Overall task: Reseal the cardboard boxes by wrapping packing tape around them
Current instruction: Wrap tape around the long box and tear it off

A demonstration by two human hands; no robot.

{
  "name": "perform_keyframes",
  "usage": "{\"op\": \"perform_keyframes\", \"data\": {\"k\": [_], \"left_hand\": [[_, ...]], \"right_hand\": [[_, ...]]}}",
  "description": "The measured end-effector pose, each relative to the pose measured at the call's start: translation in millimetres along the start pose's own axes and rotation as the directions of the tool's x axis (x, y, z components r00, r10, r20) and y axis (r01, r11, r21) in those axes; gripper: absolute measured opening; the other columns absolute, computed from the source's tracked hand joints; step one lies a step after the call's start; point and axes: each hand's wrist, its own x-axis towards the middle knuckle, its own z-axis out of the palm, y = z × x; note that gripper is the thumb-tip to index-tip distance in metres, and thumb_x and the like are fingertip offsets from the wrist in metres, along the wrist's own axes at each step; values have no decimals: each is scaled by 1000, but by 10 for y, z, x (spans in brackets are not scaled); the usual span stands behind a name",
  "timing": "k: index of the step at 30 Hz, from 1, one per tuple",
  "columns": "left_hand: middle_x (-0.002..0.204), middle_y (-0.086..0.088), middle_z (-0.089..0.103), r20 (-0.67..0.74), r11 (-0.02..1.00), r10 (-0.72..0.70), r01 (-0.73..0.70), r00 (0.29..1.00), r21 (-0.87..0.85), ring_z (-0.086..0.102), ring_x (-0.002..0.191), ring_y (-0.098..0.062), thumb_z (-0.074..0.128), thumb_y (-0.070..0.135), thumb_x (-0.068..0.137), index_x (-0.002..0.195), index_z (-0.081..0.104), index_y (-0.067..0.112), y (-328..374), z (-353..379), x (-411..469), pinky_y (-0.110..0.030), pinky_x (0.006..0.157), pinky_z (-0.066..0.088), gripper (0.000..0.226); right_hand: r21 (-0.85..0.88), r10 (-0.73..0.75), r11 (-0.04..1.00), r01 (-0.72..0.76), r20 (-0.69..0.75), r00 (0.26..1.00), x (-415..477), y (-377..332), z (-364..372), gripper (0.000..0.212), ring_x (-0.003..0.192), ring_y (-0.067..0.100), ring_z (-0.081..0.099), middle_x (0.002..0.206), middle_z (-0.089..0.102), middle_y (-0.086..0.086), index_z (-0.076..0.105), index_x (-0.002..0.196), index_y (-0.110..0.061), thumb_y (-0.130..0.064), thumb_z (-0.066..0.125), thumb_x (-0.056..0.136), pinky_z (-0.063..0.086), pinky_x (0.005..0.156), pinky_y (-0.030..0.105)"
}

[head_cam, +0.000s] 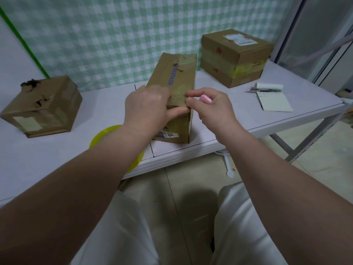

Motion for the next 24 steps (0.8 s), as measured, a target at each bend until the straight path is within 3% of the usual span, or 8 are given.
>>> {"op": "perform_keyframes", "data": {"k": [4,12,17,20,24], "left_hand": [[70,-7,57,-127,995,18,-30,992,-97,57,65,-29,45,75,69,75,62,11,0,112,-10,-26,52,29,67],[84,-9,57,-102,970,91,-111,991,-214,54,81,-31,54,67,67,87,62,9,-146,144,-14,-30,58,33,62],[94,-10,61,64,944,143,-117,988,-308,55,90,-32,79,41,68,103,66,8,-310,81,9,-40,75,44,50],[101,-10,65,137,935,205,-153,969,-320,59,95,-32,84,29,65,113,66,9,-417,-14,48,-36,82,43,55],[99,-5,64,141,950,123,-75,982,-302,55,97,-27,74,55,67,108,67,15,-319,-84,48,-37,83,44,58]], "right_hand": [[10,0,1000,0,13,1000,4,15,1,9,52,-6,49,49,53,-25,73,86,-25,-17,70,82,37,53,9],[28,-7,1000,7,19,1000,2,29,0,8,51,-9,49,48,52,-26,73,89,-21,-16,70,84,37,54,7],[12,-4,1000,4,20,1000,-7,23,-2,8,53,-9,47,48,51,-28,73,89,-22,-17,69,84,36,55,7],[6,-7,1000,7,25,1000,-12,14,-2,9,51,-10,48,47,51,-28,74,91,-21,-17,70,84,36,54,6],[8,-3,1000,3,27,1000,-9,6,-7,9,51,-11,48,48,52,-27,73,89,-22,-16,70,83,36,55,6]]}}
